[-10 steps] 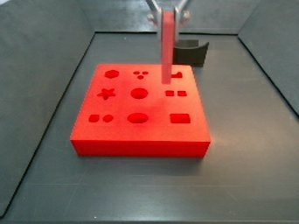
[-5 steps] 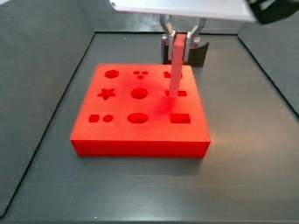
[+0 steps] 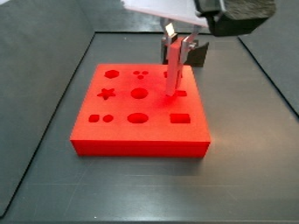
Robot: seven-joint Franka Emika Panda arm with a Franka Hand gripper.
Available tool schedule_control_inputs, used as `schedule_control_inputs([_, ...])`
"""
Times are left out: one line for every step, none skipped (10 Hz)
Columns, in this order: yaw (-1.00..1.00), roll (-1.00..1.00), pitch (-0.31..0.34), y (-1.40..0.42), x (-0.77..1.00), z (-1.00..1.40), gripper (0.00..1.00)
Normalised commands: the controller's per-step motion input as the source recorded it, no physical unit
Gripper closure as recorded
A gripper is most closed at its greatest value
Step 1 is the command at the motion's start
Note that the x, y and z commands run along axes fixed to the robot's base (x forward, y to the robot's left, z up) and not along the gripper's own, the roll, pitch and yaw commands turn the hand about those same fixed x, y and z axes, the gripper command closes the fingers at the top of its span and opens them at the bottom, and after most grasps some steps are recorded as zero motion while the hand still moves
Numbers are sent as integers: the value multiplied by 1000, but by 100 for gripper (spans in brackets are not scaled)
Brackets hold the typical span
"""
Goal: Insert the double-square object.
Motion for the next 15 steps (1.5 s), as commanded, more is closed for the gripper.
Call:
schedule_control_inputs([-877,-126,33,0,200,129,100])
schedule_control_inputs([-894,-139,4,0,211,143,100])
schedule_control_inputs([-909,-123,4,0,194,103,100])
schedule_control_inputs([-934,-76,0,0,154,0,100])
schedule_control_inputs([-949,-39,6,3,106,0,100])
schedule_control_inputs([-977,-24,9,0,66,0,100])
schedule_control_inputs([-997,-14,10,0,20,0,100])
schedule_control_inputs([-1000,-3,24,0,0,-9,100])
schedule_control_inputs([-1000,0,26,0,0,-14,100])
schedule_control_inputs([-997,0,27,0,0,-43,100])
schedule_control_inputs([-963,0,56,34,0,-134,100])
schedule_control_inputs([-943,4,80,46,0,-180,100])
schedule_control_inputs([-926,17,101,43,0,-197,100])
schedule_control_inputs([-894,21,124,43,0,-197,100])
schedule_control_inputs([-889,16,123,34,0,-180,100])
